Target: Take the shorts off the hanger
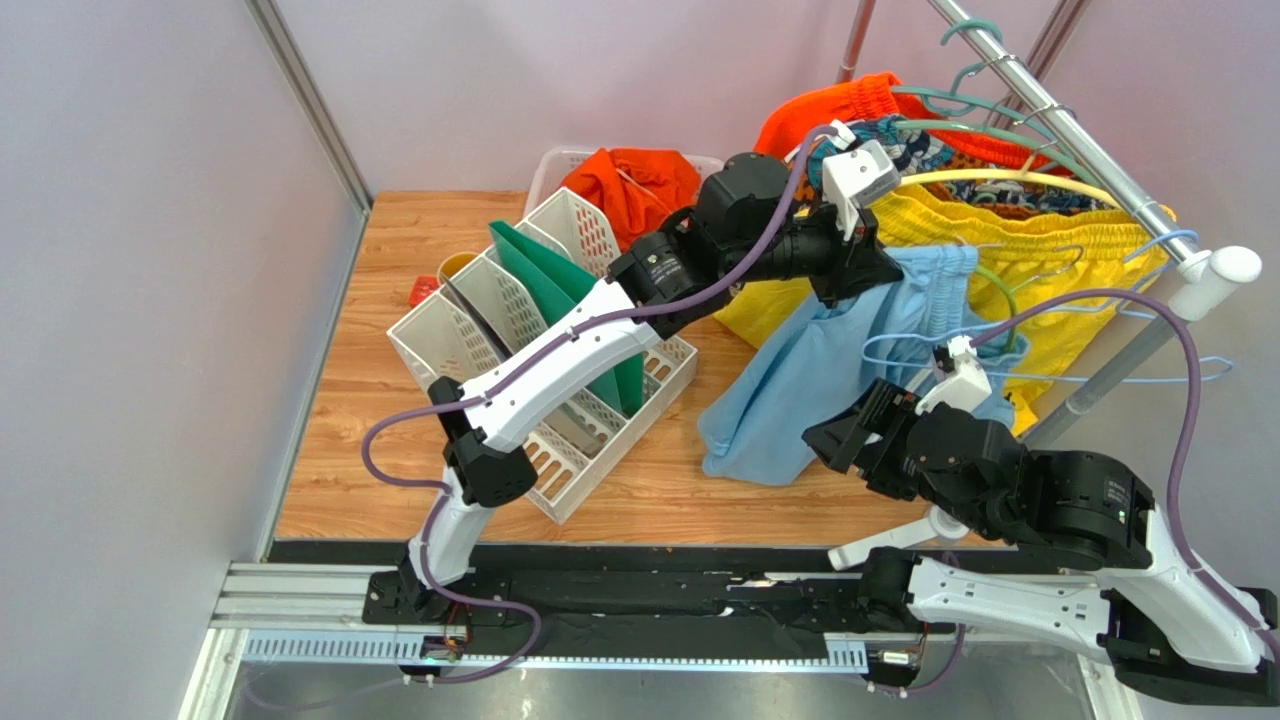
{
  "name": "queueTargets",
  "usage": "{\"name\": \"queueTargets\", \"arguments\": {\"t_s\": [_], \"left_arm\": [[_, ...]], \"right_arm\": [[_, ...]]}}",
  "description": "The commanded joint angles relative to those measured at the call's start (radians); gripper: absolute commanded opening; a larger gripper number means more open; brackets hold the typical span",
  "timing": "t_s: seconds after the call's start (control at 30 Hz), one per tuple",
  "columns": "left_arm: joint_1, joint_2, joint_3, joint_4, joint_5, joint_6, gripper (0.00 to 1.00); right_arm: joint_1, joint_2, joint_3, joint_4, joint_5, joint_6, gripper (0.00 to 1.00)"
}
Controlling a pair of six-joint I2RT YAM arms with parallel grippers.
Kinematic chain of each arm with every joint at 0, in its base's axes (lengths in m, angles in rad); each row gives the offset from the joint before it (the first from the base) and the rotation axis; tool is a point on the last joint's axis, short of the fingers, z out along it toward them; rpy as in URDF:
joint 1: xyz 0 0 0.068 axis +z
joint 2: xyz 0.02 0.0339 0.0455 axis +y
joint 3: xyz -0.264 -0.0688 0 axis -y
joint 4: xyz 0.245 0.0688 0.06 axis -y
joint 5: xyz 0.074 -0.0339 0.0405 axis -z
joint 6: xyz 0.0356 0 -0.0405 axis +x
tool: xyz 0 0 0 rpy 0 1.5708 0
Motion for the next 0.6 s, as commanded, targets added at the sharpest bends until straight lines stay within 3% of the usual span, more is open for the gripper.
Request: {"name": "queueTargets", "arguments": {"t_s": [0.0, 0.37, 0.57], "left_arm": [[0.013, -0.064, 0.020, 0.038, -0.033, 0.026, 0.00], [0.051, -0.305, -0.227, -0.068, -0.050, 0.017, 0.00], [0.090, -0.524, -0.512, -0.033, -0.102, -0.051, 0.00]], "right_arm": [[-0.002, -0.011, 0.010, -0.070, 0.009, 0.013, 0.73], [-0.002, 0.020, 0.003, -0.009, 0.014, -0.076, 0.74], [-0.002, 0.042, 0.002, 0.045, 0.014, -0.138, 0.74]]}}
